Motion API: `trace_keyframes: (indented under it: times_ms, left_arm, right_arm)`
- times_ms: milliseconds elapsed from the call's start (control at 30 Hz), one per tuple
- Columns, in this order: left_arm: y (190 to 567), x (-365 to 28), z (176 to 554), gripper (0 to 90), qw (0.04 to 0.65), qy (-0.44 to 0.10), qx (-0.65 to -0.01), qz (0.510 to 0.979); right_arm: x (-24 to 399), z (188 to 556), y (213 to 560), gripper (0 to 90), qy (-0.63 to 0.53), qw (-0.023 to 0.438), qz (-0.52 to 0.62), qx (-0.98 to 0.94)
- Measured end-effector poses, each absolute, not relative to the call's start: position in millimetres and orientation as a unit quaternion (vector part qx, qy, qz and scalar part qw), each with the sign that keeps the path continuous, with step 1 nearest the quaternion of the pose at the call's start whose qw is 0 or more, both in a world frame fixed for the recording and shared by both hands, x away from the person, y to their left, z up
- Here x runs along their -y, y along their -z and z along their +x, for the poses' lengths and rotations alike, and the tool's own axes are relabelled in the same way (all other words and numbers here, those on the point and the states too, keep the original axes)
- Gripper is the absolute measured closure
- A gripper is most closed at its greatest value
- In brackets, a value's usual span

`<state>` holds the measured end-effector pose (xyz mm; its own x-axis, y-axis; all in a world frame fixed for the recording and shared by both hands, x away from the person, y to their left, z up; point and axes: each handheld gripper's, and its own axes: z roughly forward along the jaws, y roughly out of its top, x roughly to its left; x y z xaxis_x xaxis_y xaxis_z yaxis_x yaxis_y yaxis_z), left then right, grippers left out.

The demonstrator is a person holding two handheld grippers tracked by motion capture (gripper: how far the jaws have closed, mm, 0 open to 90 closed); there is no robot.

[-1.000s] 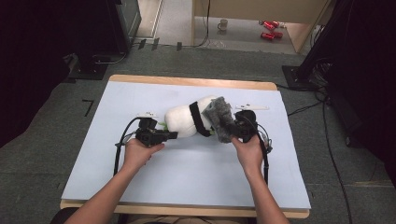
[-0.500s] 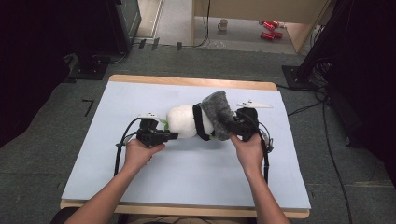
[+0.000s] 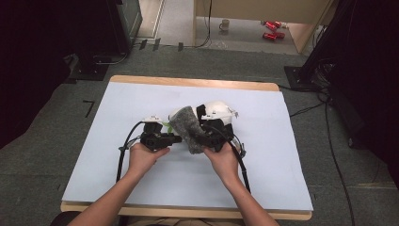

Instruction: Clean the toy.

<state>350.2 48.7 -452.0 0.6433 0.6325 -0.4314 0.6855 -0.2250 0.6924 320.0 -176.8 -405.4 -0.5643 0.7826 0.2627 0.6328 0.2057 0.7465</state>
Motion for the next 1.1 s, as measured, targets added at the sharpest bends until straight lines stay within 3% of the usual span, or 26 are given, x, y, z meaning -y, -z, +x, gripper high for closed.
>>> trace_keyframes:
  times_ms: [433, 633, 1100]
  left_arm:
    - [452.9, -53.8, 353.9, 71.6, 0.459, 0.033, -0.424, 0.780]
    - [450.7, -53.4, 355.9, 71.8, 0.455, 0.036, -0.419, 0.785]
    - [451.0, -59.5, 365.7, 71.8, 0.460, 0.040, -0.412, 0.785]
  right_arm:
    - [189.8, 324.2, 413.9, 77.5, -0.395, 0.131, 0.463, -0.782]
    - [199.6, 325.6, 422.3, 78.1, -0.400, 0.130, 0.461, -0.781]
    - [234.2, 327.5, 407.0, 78.0, -0.408, 0.125, 0.486, -0.763]
